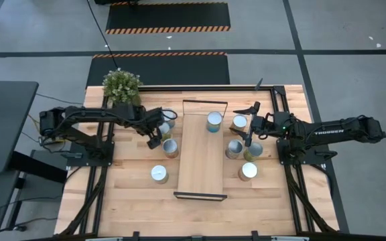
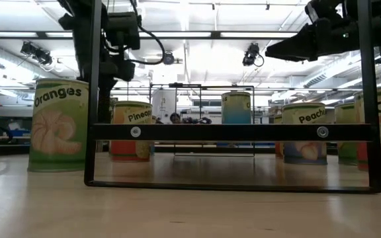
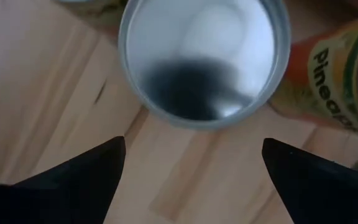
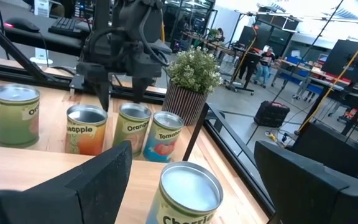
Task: Pick and place cans onto a shelf
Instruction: Put the top canned oranges on the shelf, then put the canned tomatoes on the shelf
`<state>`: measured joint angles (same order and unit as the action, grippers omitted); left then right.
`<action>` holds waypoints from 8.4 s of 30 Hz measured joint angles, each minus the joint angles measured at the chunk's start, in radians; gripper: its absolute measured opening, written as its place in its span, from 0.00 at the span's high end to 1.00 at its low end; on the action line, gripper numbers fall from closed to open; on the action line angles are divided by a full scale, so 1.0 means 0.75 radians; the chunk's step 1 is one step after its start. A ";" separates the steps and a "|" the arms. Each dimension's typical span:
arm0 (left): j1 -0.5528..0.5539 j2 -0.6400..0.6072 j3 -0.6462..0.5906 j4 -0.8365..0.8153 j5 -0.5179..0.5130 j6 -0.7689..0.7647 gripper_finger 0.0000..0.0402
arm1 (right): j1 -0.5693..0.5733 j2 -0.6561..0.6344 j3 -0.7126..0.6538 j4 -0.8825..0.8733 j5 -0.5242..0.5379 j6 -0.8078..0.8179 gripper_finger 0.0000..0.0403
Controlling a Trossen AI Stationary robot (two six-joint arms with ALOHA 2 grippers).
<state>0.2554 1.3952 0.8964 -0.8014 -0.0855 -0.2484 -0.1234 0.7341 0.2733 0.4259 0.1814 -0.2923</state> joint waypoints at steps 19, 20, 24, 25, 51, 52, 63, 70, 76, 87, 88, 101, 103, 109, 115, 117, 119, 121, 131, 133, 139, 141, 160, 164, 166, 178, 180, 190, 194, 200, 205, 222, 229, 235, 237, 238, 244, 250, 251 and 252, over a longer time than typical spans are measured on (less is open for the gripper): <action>0.001 0.012 -0.028 0.203 -0.100 0.069 0.04 | 0.000 0.000 0.000 0.010 -0.001 0.047 0.14; 0.001 0.021 -0.028 0.216 -0.102 0.070 0.04 | 0.000 0.000 0.000 0.010 -0.001 0.047 0.14; 0.001 0.062 -0.028 0.249 -0.121 0.070 0.04 | 0.000 0.001 0.000 0.010 -0.002 0.047 0.14; 0.001 0.076 -0.028 0.262 -0.126 0.070 0.04 | 0.000 0.001 0.000 0.008 -0.002 0.047 0.14; -0.010 0.092 0.328 -0.046 -0.109 0.187 0.28 | 0.005 0.001 0.000 0.009 -0.002 0.047 0.14; -0.013 0.092 0.348 -0.043 -0.107 0.207 0.28 | 0.005 0.001 0.000 0.009 -0.002 0.047 0.14; -0.085 0.133 0.414 0.256 0.062 0.236 0.28 | 0.005 0.001 0.000 0.031 -0.002 0.041 0.14; -0.131 0.306 0.559 0.280 0.070 0.246 0.28 | 0.005 0.001 0.000 0.049 -0.002 0.042 0.14; -0.130 0.491 0.734 0.116 0.085 0.356 0.28 | 0.005 0.002 0.000 0.037 -0.002 0.041 0.14; -0.121 0.587 0.768 0.102 0.086 0.497 0.21 | 0.006 0.002 0.000 0.031 -0.002 0.038 0.14; -0.119 0.587 0.768 0.094 0.087 0.497 0.18 | 0.006 0.002 0.000 0.031 -0.002 0.038 0.14; -0.190 0.540 0.780 0.059 -0.214 0.670 0.05 | 0.007 0.002 0.000 0.028 -0.002 0.041 0.14; -0.207 0.532 0.780 0.057 -0.291 0.676 0.05 | 0.007 0.002 0.000 0.025 -0.002 0.041 0.14; -0.225 0.527 0.780 0.064 -0.422 0.639 0.05 | 0.009 0.002 0.000 0.019 -0.025 0.051 0.14; -0.230 0.517 0.780 0.052 -0.634 0.594 0.05 | 0.009 0.002 0.000 0.018 -0.026 0.051 0.14; -0.239 0.507 0.780 0.047 -0.635 0.593 0.05 | 0.009 0.002 0.000 0.016 -0.026 0.051 0.14; -0.253 0.500 0.780 0.026 -0.568 0.590 0.05 | 0.009 0.002 0.000 0.014 -0.026 0.051 0.14; -0.266 0.500 0.780 0.051 -0.446 0.584 0.05 | 0.009 0.002 0.000 0.016 -0.026 0.051 0.14; -0.334 0.590 0.781 0.257 -0.662 0.741 0.05 | 0.011 0.002 -0.001 0.019 -0.029 0.061 0.14; -0.338 0.605 0.781 0.245 -0.685 0.763 0.05 | 0.011 0.002 -0.001 0.019 -0.031 0.055 0.14; -0.326 0.613 0.780 0.268 -0.755 0.765 0.05 | 0.015 0.018 -0.001 0.025 -0.030 0.048 0.14; -0.328 0.613 0.780 0.269 -0.821 0.766 0.05 | 0.015 0.024 -0.001 0.033 -0.029 0.046 0.14; -0.252 0.288 0.780 -0.095 -0.382 0.436 0.05 | 0.016 0.025 -0.001 0.029 -0.034 0.036 0.14; -0.241 0.258 0.780 -0.154 -0.383 0.430 0.05 | 0.016 0.025 -0.001 0.029 -0.035 0.036 0.14; -0.219 0.254 0.780 -0.170 -0.388 0.426 0.05 | 0.016 0.025 -0.001 0.028 -0.035 0.036 0.14; -0.035 0.124 0.410 -0.038 -0.273 0.414 0.05 | 0.016 0.025 -0.001 0.037 -0.036 0.037 0.14; 0.006 0.073 0.319 0.070 -0.223 0.406 0.05 | 0.016 0.025 -0.001 0.039 -0.036 0.037 0.14; 0.245 -0.051 -0.008 0.290 0.040 0.254 0.05 | 0.022 0.025 -0.001 0.061 -0.046 0.037 0.14; 0.278 -0.036 -0.093 0.357 0.049 0.251 0.05 | 0.023 0.025 -0.001 0.063 -0.051 0.037 0.14; 0.326 -0.035 -0.204 0.584 0.036 0.253 0.05 | 0.023 0.025 -0.001 0.068 -0.051 0.036 0.14; 0.345 -0.008 -0.258 0.745 0.036 0.306 0.05 | 0.023 0.025 -0.001 0.067 -0.051 0.036 0.14; 0.342 0.129 -0.283 1.115 0.097 0.444 0.10 | 0.023 0.025 -0.001 0.060 -0.050 0.036 0.14; 0.344 0.108 -0.282 1.105 0.113 0.464 0.21 | 0.023 0.025 -0.001 0.058 -0.050 0.036 0.14; 0.342 -0.023 -0.139 0.853 0.115 0.484 0.20 | 0.023 0.025 -0.001 0.057 -0.050 0.036 0.14; 0.322 -0.063 -0.050 0.709 0.156 0.458 0.18 | 0.023 0.025 -0.001 0.057 -0.050 0.036 0.14; 0.306 -0.069 0.004 0.638 0.182 0.452 0.18 | 0.023 0.025 -0.001 0.057 -0.050 0.036 0.14; 0.091 -0.070 0.162 0.461 0.266 0.365 0.19 | 0.023 0.025 -0.001 0.057 -0.050 0.036 0.14; -0.169 -0.061 0.186 0.575 0.193 0.258 0.19 | 0.023 0.025 -0.001 0.058 -0.050 0.036 0.14; -0.207 -0.048 0.187 0.596 0.159 0.239 0.19 | 0.023 0.025 -0.001 0.059 -0.050 0.036 0.14; -0.239 -0.034 0.186 0.609 0.131 0.221 0.19 | 0.023 0.025 -0.001 0.060 -0.050 0.036 0.14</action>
<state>0.0759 1.3696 1.0362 -0.3450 0.0126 -0.0829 -0.1059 0.7528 0.2729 0.4706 0.1438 -0.2653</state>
